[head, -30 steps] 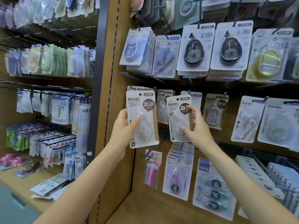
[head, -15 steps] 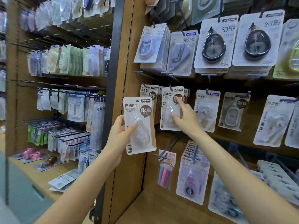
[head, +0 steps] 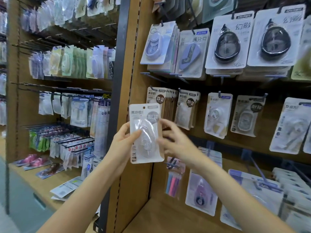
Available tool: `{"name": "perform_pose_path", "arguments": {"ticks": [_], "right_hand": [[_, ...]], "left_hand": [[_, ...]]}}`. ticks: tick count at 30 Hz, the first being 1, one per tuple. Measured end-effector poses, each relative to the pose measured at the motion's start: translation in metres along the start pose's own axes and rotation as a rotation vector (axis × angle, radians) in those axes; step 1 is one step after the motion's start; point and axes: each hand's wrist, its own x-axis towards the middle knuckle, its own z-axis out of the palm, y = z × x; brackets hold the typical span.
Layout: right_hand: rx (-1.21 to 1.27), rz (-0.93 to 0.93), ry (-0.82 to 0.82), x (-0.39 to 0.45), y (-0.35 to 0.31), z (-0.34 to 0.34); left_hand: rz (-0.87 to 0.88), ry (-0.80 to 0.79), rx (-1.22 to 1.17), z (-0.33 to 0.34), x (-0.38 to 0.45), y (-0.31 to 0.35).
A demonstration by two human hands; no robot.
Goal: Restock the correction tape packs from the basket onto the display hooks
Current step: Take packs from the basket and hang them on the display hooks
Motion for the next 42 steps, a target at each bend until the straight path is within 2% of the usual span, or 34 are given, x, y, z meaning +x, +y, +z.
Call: {"name": "perform_pose_path", "arguments": {"ticks": [1, 4, 8, 11, 17, 23, 27, 36, 42], "right_hand": [[0.063, -0.002, -0.065, -0.005, 0.004, 0.004], [0.05, -0.073, -0.025, -0.003, 0.015, 0.001], [-0.208, -0.178, 0.192, 0.01, 0.009, -0.018], [-0.35, -0.2, 0.231, 0.022, 0.006, -0.026], [-0.257, -0.108, 0.304, 0.031, 0.007, -0.042], [-0.142, -0.054, 0.244, 0.026, 0.006, -0.045], [-0.183, -0.03, 0.211, 0.028, 0.004, -0.045], [-0.305, -0.083, 0.368, 0.045, 0.008, -0.009], [-0.126, -0.17, 0.477, 0.043, 0.022, 0.001]], "left_hand": [[0.001, -0.013, 0.013, 0.005, 0.001, -0.001], [0.056, -0.058, 0.077, 0.02, 0.004, -0.002], [0.112, -0.119, 0.25, 0.036, 0.01, -0.002], [0.089, -0.162, 0.311, 0.045, 0.017, -0.004], [0.046, -0.15, 0.358, 0.055, 0.03, 0.002], [0.058, -0.12, 0.319, 0.045, 0.027, -0.002], [0.039, -0.096, 0.272, 0.041, 0.026, -0.004], [0.037, -0.063, 0.297, 0.035, 0.035, -0.014], [0.058, -0.05, 0.268, 0.028, 0.031, -0.006]]}}
